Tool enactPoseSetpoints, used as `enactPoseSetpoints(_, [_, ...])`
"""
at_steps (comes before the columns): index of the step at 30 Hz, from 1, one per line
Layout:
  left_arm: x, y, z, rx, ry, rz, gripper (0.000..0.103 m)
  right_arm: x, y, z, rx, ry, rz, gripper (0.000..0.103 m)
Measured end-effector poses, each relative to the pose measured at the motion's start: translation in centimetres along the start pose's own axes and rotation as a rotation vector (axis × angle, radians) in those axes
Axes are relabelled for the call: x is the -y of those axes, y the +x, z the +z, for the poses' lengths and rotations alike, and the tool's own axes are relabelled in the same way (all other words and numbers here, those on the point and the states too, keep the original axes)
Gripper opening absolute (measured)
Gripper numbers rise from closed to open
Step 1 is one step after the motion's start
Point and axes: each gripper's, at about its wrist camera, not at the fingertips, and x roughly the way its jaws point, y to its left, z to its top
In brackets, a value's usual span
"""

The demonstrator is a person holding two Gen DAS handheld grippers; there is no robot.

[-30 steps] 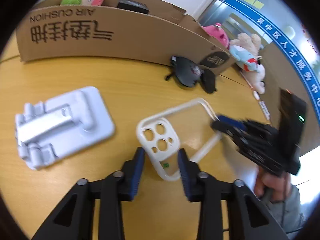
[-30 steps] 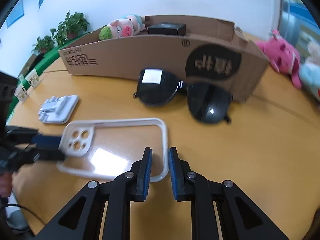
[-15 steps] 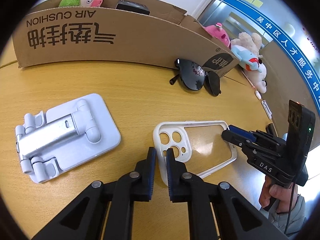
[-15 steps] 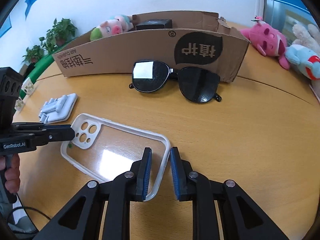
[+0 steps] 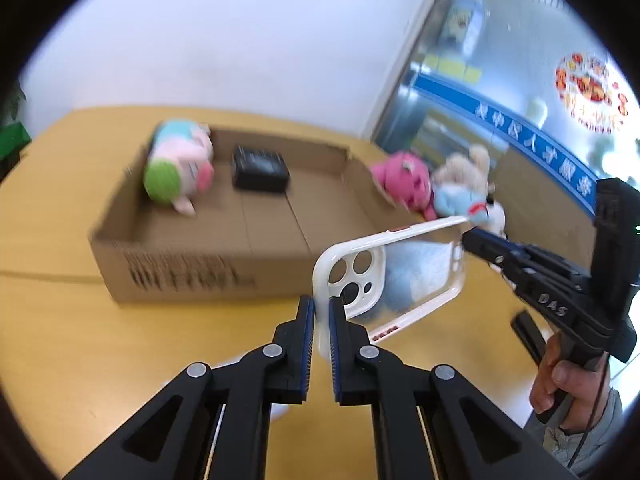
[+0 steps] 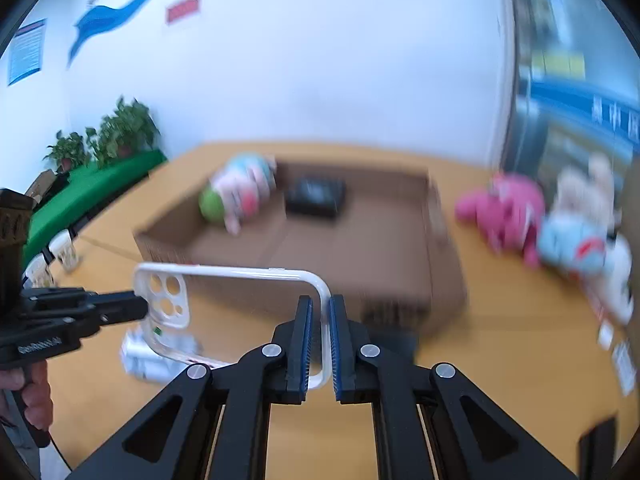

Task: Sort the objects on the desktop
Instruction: 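Close the left tool on the phone case rim and lift it, then carry the phone case into the cardboard box and open the left tool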

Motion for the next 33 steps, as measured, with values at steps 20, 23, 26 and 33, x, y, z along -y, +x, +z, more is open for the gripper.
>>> enactPoseSetpoints(20, [-9.9, 3.1, 7.6, 0.022, -0.011, 0.112, 0.005, -6.5, 8.9, 7.5, 0.064, -0.038, 0.035, 0.008])
enactPoseSetpoints(23, [-10.8, 4.5, 8.0, -0.004, 0.004, 0.127, 0.005, -6.1, 11.4, 7.5, 0.044, -0.015, 0.040, 0.009])
enactPoseSetpoints(26, [-11.6, 5.4, 8.2, -0.022, 0.011, 0.150, 0.005, -5.8, 13.5, 7.3, 0.021, 0.002, 0.049, 0.009])
enactPoseSetpoints(33, [-13.0, 8.0, 8.0, -0.126, 0.013, 0.225, 0.005, -5.6, 18.0, 6.3, -0.056, 0.034, 0.073, 0.010])
